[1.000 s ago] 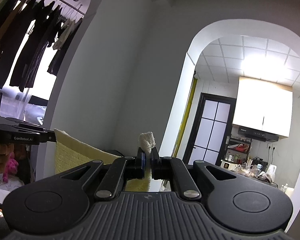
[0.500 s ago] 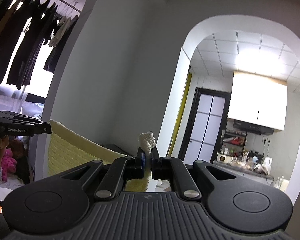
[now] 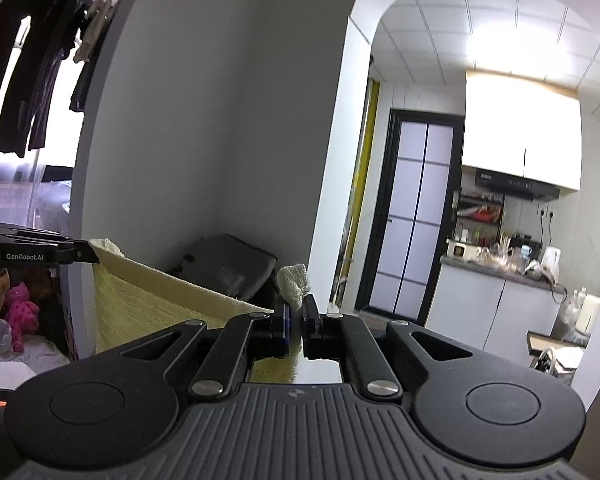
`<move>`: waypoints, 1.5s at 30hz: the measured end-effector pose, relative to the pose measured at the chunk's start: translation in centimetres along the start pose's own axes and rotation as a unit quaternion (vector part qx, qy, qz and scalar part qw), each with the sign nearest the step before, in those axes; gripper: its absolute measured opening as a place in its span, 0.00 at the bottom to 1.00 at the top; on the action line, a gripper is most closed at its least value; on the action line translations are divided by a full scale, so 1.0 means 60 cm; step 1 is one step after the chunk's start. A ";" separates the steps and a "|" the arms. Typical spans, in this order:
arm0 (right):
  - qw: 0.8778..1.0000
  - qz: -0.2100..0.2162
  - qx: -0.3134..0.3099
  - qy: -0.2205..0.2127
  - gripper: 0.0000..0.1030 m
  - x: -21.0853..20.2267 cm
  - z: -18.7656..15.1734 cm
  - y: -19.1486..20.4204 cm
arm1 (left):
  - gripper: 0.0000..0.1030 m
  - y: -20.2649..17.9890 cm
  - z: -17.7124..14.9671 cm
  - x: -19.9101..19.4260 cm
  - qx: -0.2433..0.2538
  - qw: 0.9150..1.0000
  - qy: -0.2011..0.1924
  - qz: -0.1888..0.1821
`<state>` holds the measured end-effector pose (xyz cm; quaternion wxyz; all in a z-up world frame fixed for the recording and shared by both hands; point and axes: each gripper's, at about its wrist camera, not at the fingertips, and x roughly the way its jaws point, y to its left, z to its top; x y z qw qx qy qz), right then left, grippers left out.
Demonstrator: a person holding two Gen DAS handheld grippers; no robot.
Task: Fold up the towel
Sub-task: 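Lift the towel with both grippers, shaking it open in the air, then lower the towel flat onto the table and open both grippers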
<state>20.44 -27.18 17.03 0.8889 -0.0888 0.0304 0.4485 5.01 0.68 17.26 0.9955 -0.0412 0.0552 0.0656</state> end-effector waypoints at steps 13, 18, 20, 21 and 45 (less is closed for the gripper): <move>0.999 -0.005 0.013 0.039 0.06 0.104 -0.044 -0.051 | 0.02 0.053 -0.034 0.117 -0.007 0.999 0.040 0.003; 0.999 -0.012 0.011 0.042 0.06 0.132 -0.048 -0.071 | 0.02 0.065 -0.042 0.152 -0.003 0.999 0.050 0.003; 0.999 -0.017 0.008 0.044 0.06 0.144 -0.048 -0.075 | 0.02 0.067 -0.044 0.169 0.002 0.999 0.054 0.001; 0.999 -0.018 0.007 0.047 0.06 0.153 -0.049 -0.078 | 0.02 0.068 -0.045 0.178 0.003 0.998 0.056 0.001; 0.993 -0.021 0.048 0.102 0.06 0.276 -0.150 -0.133 | 0.03 0.079 -0.103 0.334 0.047 0.987 0.152 0.004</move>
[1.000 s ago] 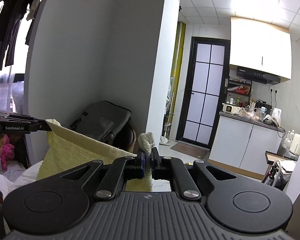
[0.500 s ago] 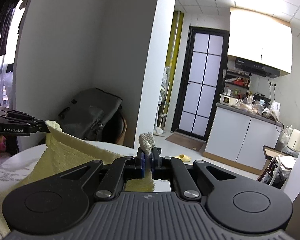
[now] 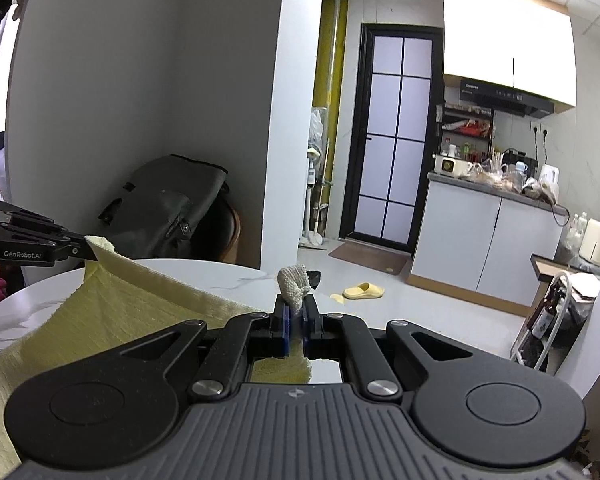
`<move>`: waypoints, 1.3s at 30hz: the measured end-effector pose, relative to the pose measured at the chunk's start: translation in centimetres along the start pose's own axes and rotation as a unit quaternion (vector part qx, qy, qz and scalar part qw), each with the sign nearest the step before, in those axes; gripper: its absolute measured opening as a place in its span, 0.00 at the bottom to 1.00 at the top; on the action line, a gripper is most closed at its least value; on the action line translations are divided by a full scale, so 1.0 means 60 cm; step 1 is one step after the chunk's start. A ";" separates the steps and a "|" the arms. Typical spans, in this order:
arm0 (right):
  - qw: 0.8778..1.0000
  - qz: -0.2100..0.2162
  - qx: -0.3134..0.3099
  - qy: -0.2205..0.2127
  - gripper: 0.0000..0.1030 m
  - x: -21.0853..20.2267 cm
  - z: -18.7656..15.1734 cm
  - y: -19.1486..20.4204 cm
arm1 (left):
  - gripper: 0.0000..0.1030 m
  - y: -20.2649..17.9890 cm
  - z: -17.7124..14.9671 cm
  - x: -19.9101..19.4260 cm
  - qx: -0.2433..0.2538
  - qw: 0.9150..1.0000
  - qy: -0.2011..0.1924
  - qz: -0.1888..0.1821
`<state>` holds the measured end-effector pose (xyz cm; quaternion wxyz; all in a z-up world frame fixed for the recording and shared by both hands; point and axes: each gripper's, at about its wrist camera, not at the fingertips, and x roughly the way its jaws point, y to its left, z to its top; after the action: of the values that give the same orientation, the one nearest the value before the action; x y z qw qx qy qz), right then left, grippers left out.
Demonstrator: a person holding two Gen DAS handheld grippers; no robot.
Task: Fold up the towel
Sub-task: 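Lower the towel flat onto the table and open both grippers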
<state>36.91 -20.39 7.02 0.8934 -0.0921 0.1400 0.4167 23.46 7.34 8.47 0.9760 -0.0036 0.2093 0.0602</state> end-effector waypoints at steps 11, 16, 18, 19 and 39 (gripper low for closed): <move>0.999 0.012 -0.002 0.034 0.06 0.071 -0.025 -0.025 | 0.17 0.012 -0.024 0.066 0.010 0.998 0.046 0.043; 0.999 0.011 -0.008 0.051 0.07 0.096 -0.029 -0.023 | 0.28 0.044 -0.036 0.072 -0.005 0.996 0.058 0.061; 0.998 0.007 -0.007 0.057 0.08 0.103 -0.032 -0.024 | 0.31 0.056 -0.041 0.073 -0.015 0.996 0.063 0.061; 0.998 0.004 -0.006 0.060 0.08 0.106 -0.033 -0.025 | 0.31 0.062 -0.043 0.074 -0.019 0.996 0.065 0.064; 0.996 -0.047 -0.004 0.070 0.49 0.102 -0.038 -0.039 | 0.37 0.068 -0.058 0.082 -0.023 0.994 0.088 0.068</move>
<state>42.06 -18.09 3.01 0.8997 -0.1308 0.1964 0.3672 26.04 11.83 3.35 0.9473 -0.0174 0.2923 0.1303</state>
